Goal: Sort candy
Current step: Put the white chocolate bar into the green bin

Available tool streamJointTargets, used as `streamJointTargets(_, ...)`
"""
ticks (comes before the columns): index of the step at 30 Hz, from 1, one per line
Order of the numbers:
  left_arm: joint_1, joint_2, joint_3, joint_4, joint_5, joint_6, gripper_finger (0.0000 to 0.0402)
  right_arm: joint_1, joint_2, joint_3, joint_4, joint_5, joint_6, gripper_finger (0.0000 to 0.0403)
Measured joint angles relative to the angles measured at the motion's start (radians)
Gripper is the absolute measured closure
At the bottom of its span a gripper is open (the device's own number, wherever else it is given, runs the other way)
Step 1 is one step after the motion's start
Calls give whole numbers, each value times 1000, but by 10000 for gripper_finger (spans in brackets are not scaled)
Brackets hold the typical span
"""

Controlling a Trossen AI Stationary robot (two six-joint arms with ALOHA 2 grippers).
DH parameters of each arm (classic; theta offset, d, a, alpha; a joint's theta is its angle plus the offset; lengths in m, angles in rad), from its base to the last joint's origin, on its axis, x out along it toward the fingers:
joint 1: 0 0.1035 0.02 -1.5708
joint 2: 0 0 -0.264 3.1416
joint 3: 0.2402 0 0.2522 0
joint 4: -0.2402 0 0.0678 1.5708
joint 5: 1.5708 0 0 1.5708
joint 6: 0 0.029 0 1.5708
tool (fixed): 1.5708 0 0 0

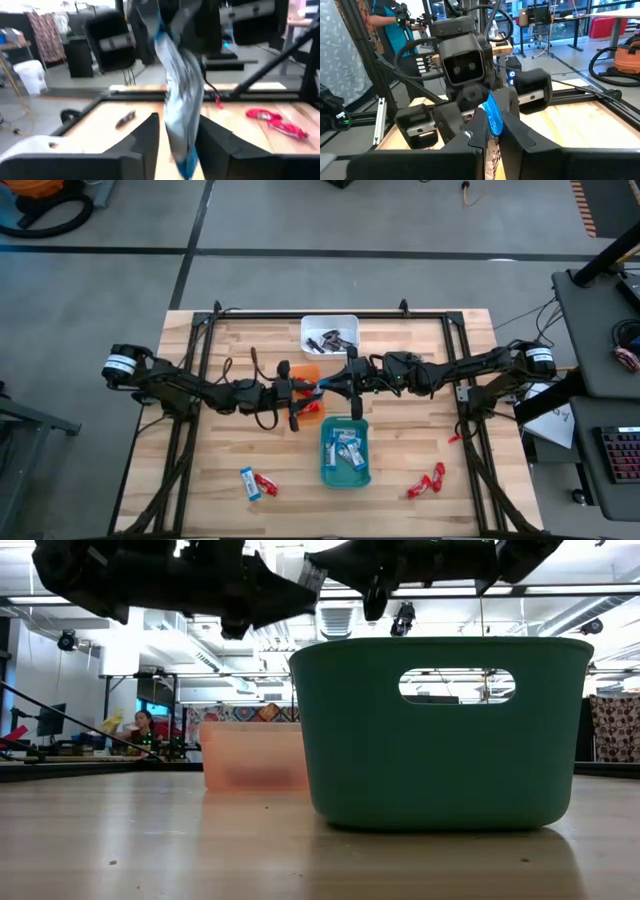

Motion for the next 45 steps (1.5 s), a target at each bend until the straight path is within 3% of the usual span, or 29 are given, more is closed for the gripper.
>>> streamJointTargets(8,-4,-3,0,-92,80,-88,249,27,-32,0,-47,-22,1,380)
streamJointTargets(22,-5,-168,0,-449,108,-115,240,122,-115,23,-555,-16,92,380)
streamJointTargets(37,-5,-347,0,-625,107,-134,240,255,-25,24,-586,-4,219,380)
streamJointTargets(42,-5,-352,0,-630,107,-138,240,296,-26,25,-579,145,240,357)
streamJointTargets(45,-5,-341,0,-631,107,-138,240,307,-26,25,-554,171,248,328)
